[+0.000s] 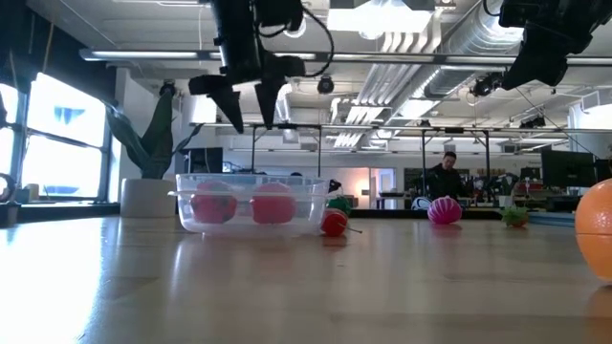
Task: Pick and placing Produce into tupperware
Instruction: Put the top pink peach into the transparent container
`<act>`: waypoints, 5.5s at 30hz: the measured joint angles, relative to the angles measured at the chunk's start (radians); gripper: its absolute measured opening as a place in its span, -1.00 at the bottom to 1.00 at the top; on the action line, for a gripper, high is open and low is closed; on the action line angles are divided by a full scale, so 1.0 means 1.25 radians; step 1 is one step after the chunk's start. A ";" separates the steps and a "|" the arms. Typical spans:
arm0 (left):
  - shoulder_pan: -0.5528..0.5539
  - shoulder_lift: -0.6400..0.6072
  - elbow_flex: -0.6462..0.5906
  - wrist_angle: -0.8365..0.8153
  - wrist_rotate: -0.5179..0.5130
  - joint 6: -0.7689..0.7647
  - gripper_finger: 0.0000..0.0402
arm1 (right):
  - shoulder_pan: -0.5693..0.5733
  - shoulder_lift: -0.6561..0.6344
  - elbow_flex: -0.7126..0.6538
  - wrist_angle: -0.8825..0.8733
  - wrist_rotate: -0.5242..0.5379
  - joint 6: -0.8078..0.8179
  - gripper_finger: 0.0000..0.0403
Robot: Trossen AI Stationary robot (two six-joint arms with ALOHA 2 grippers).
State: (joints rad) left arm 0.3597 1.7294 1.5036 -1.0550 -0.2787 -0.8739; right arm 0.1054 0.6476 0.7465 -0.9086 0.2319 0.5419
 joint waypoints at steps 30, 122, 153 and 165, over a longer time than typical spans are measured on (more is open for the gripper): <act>0.126 0.201 -0.010 0.019 0.139 0.089 0.69 | 0.000 0.000 0.000 0.000 0.000 0.000 -1.00; -0.109 0.022 0.074 -0.150 0.030 -0.067 -0.44 | 0.000 0.000 0.000 0.000 0.000 0.000 -1.00; -0.225 0.050 -0.291 0.255 0.121 -0.209 -0.44 | 0.000 0.000 0.000 0.000 0.000 0.000 -1.00; -0.225 0.056 -0.291 0.258 0.111 -0.209 -0.43 | 0.000 0.000 0.000 0.000 0.000 0.000 -1.00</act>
State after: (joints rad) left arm 0.0788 1.7996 1.1400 -0.7330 -0.1397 -1.1347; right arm 0.1055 0.6476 0.7464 -0.9088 0.2320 0.5419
